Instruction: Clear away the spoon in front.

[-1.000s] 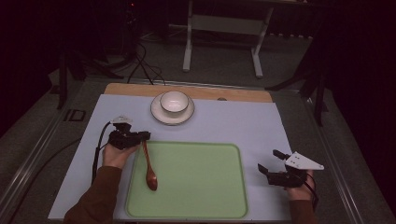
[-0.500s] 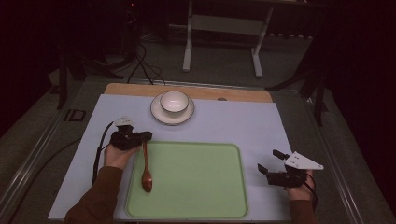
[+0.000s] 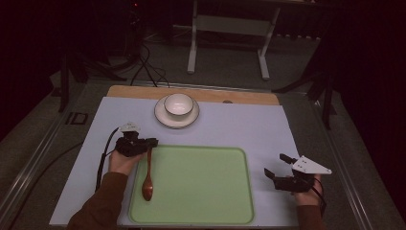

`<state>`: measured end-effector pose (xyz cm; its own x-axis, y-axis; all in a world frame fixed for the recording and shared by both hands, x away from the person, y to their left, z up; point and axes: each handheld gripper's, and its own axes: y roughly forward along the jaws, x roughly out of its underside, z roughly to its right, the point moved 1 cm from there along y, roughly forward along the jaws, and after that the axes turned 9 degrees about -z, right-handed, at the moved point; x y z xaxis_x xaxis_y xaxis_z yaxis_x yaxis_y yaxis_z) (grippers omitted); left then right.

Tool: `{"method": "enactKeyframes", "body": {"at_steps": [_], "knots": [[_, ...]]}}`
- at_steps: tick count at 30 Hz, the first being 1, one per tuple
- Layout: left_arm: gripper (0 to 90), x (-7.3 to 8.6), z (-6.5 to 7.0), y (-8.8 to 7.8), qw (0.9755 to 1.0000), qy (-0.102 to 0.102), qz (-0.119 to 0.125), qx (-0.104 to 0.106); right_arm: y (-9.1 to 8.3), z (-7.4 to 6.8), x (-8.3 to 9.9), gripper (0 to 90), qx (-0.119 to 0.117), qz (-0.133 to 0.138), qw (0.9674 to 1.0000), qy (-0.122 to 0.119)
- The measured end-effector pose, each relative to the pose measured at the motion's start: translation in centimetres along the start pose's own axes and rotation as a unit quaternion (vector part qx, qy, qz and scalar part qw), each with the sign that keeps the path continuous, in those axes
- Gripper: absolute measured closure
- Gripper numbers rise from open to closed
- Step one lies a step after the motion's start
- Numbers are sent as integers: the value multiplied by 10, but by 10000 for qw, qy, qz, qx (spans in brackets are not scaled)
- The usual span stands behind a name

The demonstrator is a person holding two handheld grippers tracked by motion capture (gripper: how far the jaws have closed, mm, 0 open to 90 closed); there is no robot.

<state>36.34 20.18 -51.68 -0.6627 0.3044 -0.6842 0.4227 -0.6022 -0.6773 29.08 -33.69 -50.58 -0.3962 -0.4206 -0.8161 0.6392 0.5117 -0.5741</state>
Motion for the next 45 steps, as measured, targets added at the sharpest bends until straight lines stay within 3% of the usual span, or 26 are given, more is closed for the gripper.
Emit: {"method": "enactKeyframes", "body": {"at_steps": [11, 26, 34, 37, 39, 41, 45], "knots": [[793, 9, 4, -8, 9999, -53, 111, 97, 0, 0, 0, 146, 5, 2, 10000, -4], [741, 17, 9, -3, 9999, -9, -106, 65, 0, 0, 0, 145, 1, 1, 10000, -2], [575, 19, 7, 2, 9993, 14, -338, -163, 0, 0, 0, 145, -3, 5, 10000, -5], [461, 19, 6, 4, 9992, -49, -370, -161, 0, 0, 0, 145, -8, -4, 10000, -7], [387, 18, 7, 2, 9988, -22, -342, -340, 0, 0, 0, 146, -7, -9, 10000, -8], [354, 17, 6, -2, 9990, -37, -224, -390, 0, 0, 0, 145, -7, 5, 10000, -6], [306, 16, 6, -11, 9976, -65, 5, -685, 0, 0, 0, 146, 0, 4, 10000, -8]]}}
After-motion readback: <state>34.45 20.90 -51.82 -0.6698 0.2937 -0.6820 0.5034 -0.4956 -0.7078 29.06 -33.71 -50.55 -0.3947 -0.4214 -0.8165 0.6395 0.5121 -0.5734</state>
